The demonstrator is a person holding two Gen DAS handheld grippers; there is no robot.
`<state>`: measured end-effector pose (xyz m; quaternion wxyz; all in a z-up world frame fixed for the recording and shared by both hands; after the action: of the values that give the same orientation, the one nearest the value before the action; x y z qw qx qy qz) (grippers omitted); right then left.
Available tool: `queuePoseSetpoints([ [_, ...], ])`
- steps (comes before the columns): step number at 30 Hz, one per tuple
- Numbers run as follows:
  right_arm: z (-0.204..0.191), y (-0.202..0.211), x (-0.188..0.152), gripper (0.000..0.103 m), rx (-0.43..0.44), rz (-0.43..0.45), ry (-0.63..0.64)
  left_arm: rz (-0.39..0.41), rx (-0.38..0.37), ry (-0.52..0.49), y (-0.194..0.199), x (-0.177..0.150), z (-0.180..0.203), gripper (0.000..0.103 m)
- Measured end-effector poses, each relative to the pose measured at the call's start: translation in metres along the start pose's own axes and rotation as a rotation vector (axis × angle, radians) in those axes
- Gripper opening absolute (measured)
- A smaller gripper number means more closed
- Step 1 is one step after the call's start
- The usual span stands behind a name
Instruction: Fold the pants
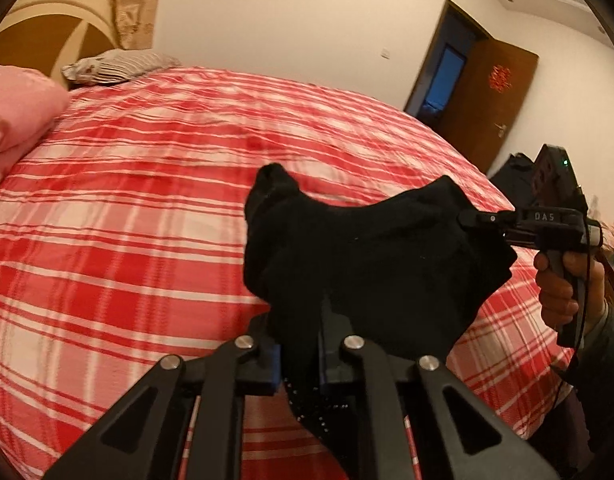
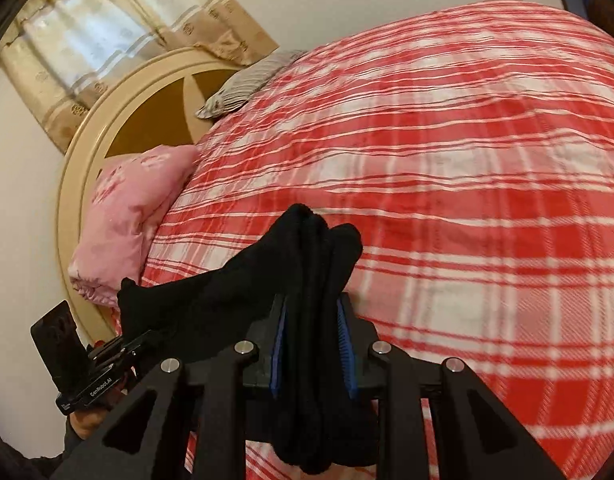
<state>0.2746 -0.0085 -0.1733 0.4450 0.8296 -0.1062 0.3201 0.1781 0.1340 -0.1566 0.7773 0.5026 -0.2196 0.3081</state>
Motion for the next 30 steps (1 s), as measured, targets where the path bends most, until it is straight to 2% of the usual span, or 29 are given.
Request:
queuePoseSetpoints([
  [6,-0.028,-0.043,0.023,0.024,0.06,-0.019,0.042,0.037,0.068,0.014,0.009,0.013,-0.034,0.013],
  [14,-0.05,-0.088,0.038,0.024,0.108,-0.038,0.05,0.037,0.125,0.049,0.009,0.018,-0.072,0.013],
  [19,-0.047,-0.105,0.038,0.024,0.101,-0.055,0.046,0.031,0.146,0.046,-0.003,0.015,-0.085,0.014],
  [22,-0.04,-0.114,0.032,0.024,0.057,-0.078,0.065,0.011,0.161,0.041,-0.014,0.008,-0.089,0.017],
  [23,-0.038,-0.116,0.031,0.024,0.039,-0.084,0.078,0.008,0.169,0.031,-0.016,0.007,-0.089,0.02],
  [25,-0.035,-0.118,0.028,0.025,0.006,-0.096,0.103,0.01,0.208,0.007,-0.019,0.002,-0.089,0.034],
  [27,-0.034,-0.12,0.026,0.028,-0.042,-0.112,0.135,0.009,0.231,-0.003,-0.023,-0.002,-0.09,0.039],
  [28,-0.032,-0.121,0.024,0.03,-0.06,-0.121,0.147,0.007,0.239,-0.001,-0.024,-0.003,-0.091,0.048],
  [30,-0.029,-0.123,0.021,0.032,-0.088,-0.137,0.164,0.011,0.258,0.001,-0.025,-0.007,-0.094,0.054],
])
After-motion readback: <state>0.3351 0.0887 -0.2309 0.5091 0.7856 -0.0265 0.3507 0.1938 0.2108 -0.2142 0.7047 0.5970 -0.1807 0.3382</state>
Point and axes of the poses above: each gripper's, at about its wrist camera, not at the fingertips, and y roughly against the way its jaws point, z to its right, x to its top, the point moved 7 cm from there along -y, roughly the way its jaws point, and after that the axes turned 9 degrees about y, right-handed, at the moved point
